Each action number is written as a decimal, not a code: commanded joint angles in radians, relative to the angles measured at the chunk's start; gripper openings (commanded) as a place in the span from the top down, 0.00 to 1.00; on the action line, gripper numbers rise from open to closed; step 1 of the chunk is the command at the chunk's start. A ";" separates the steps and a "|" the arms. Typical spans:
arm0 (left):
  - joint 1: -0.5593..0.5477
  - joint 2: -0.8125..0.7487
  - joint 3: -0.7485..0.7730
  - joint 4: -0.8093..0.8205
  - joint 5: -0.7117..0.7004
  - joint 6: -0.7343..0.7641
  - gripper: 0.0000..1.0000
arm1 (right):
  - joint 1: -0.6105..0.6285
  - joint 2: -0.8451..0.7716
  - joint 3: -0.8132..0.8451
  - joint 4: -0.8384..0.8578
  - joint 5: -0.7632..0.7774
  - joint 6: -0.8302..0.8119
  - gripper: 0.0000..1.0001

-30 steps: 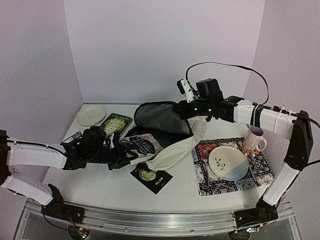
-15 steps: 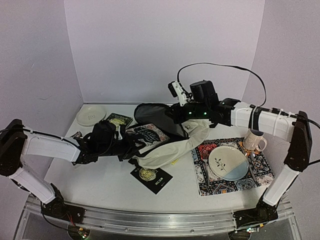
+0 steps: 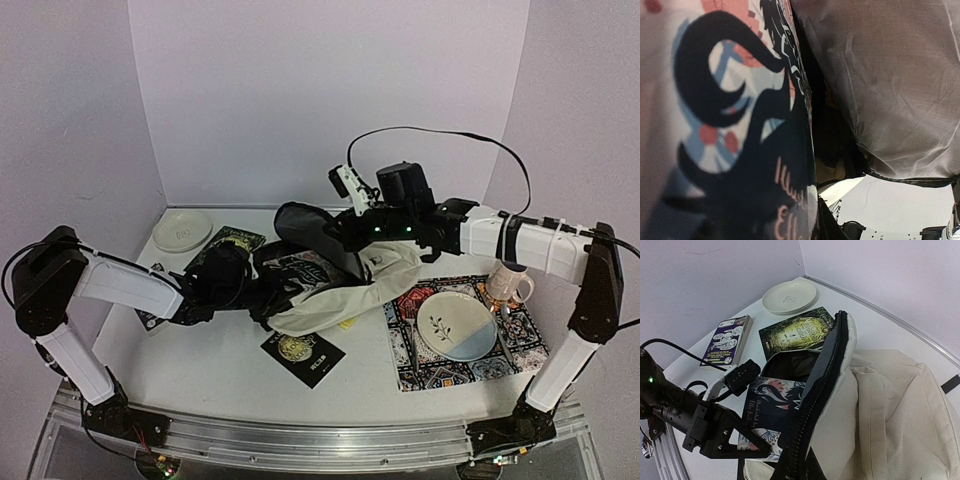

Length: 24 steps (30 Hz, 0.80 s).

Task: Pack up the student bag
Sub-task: Place the book in the largest pocket of the bag.

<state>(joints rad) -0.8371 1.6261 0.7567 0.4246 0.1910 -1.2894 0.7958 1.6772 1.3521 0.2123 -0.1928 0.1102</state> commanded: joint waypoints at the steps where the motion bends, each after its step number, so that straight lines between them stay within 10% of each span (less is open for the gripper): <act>1: -0.001 0.019 0.048 0.156 0.016 0.015 1.00 | 0.015 -0.024 0.020 0.127 -0.076 -0.031 1.00; 24: 0.028 0.303 0.341 0.327 -0.005 0.003 0.99 | 0.023 -0.026 0.009 0.139 -0.157 -0.072 1.00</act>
<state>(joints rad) -0.8156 1.8937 0.9838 0.5650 0.2265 -1.3005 0.8040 1.6772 1.3453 0.2576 -0.3036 0.0521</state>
